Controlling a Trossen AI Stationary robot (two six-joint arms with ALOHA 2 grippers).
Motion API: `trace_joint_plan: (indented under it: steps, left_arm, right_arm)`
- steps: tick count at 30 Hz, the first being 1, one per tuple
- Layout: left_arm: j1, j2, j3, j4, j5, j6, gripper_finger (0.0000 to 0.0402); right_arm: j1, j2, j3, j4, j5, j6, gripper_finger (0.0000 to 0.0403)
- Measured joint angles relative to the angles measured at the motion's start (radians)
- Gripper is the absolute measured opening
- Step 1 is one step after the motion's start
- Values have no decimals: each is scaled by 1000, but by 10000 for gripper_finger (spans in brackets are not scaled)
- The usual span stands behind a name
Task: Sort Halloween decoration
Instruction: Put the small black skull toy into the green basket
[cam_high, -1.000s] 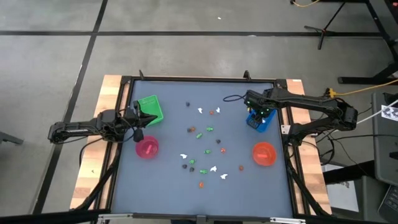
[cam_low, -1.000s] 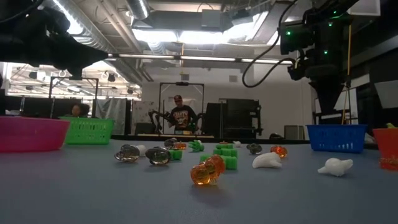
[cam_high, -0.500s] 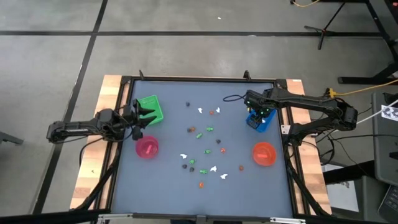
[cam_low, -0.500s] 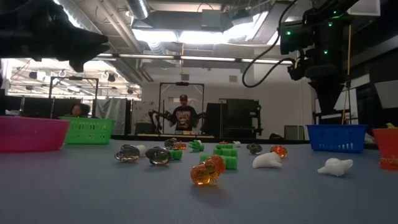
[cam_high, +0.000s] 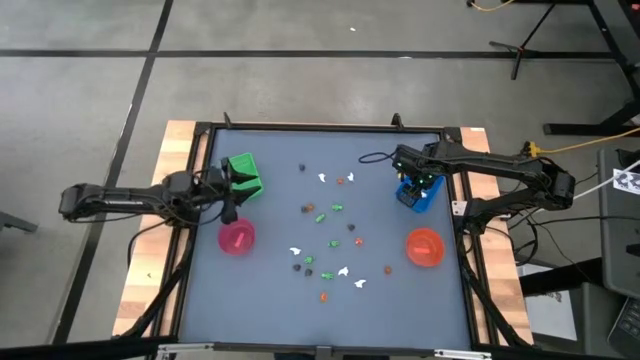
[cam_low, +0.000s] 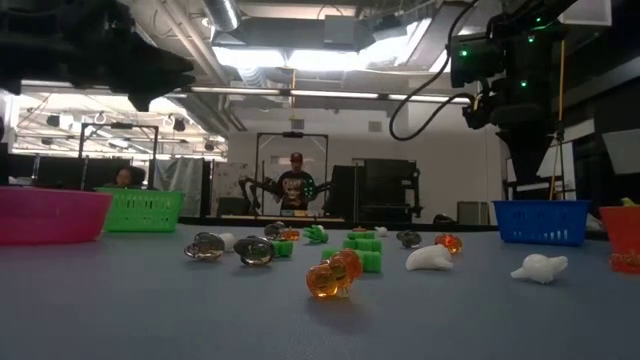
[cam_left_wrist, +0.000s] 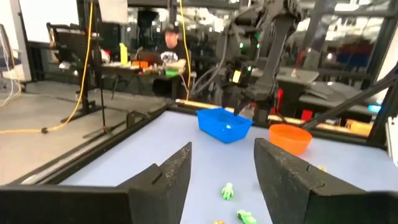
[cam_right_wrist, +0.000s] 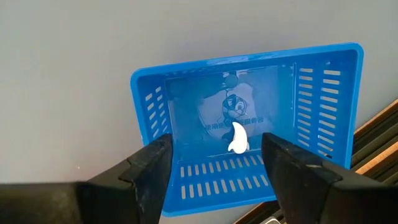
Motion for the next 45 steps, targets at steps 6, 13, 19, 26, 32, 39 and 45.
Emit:
trace_joint_plan:
  steps: [6,13,19,26,32,39,45]
  left_arm:
    - [0,192,114,-3,0,0,159]
    - [0,406,260,-4,2,0,159]
    - [0,576,392,-4,62,8,159]
    - [0,757,514,-4,140,54,159]
    - [1,907,559,-5,182,61,159]
    - [3,1059,564,-41,192,61,159]
    - [24,1163,564,-112,188,90,159]
  right_arm:
    - [0,0,0,0,0,0,246]
    - [0,0,0,0,0,0,246]
    - [0,0,0,34,0,0,246]
    - [0,0,0,51,0,0,246]
    - [0,0,0,52,0,0,246]
    - [0,0,0,52,0,0,246]
    - [0,0,0,52,0,0,246]
